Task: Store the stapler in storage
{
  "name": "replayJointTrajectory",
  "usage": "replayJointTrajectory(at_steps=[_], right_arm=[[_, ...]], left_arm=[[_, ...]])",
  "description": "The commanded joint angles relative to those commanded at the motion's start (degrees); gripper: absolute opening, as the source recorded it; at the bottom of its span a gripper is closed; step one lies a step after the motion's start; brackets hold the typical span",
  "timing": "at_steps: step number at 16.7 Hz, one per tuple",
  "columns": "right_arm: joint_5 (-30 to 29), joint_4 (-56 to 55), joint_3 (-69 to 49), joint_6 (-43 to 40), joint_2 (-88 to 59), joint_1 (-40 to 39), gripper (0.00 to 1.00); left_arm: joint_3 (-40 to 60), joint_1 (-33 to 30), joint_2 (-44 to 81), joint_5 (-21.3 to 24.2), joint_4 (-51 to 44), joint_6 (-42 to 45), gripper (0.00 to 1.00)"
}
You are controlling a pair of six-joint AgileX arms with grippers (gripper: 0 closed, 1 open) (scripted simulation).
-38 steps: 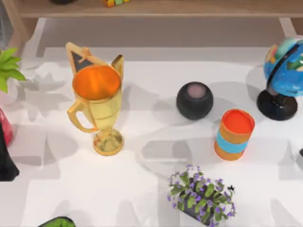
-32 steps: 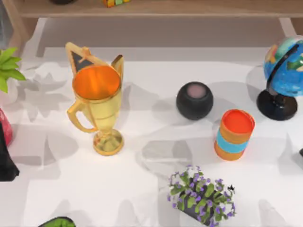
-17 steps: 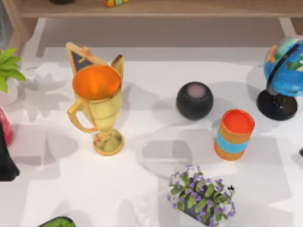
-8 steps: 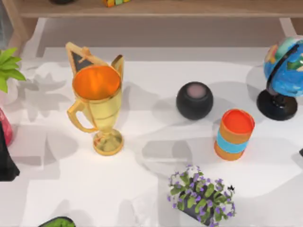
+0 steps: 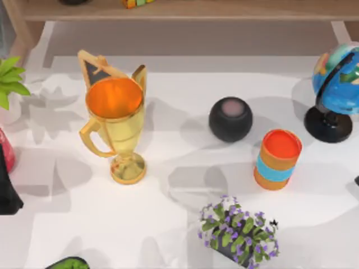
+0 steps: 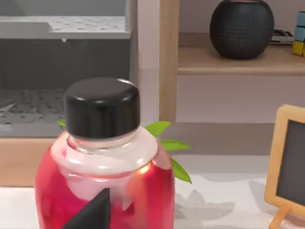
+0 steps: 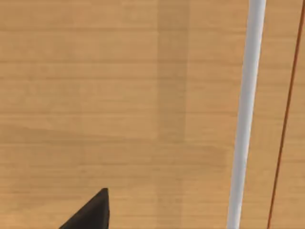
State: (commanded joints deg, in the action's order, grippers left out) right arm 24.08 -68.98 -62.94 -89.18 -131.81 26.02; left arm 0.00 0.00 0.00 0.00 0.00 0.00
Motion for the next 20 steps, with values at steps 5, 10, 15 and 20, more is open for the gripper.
replayJointTrajectory(at_steps=[5,10,15,20], right_arm=[[-1.0,2.7,-5.2,-0.1,-2.4,-0.8,1.00],[-1.3,3.4,-6.6,-0.1,-3.0,-1.1,1.00],[-1.3,3.4,-6.6,-0.1,-3.0,-1.1,0.62],[-1.3,3.4,-6.6,-0.1,-3.0,-1.1,0.25]], left_arm=[[0.0,0.0,0.0,0.0,0.0,0.0,1.00],[0.0,0.0,0.0,0.0,0.0,0.0,1.00],[0.0,0.0,0.0,0.0,0.0,0.0,1.00],[0.0,0.0,0.0,0.0,0.0,0.0,1.00]])
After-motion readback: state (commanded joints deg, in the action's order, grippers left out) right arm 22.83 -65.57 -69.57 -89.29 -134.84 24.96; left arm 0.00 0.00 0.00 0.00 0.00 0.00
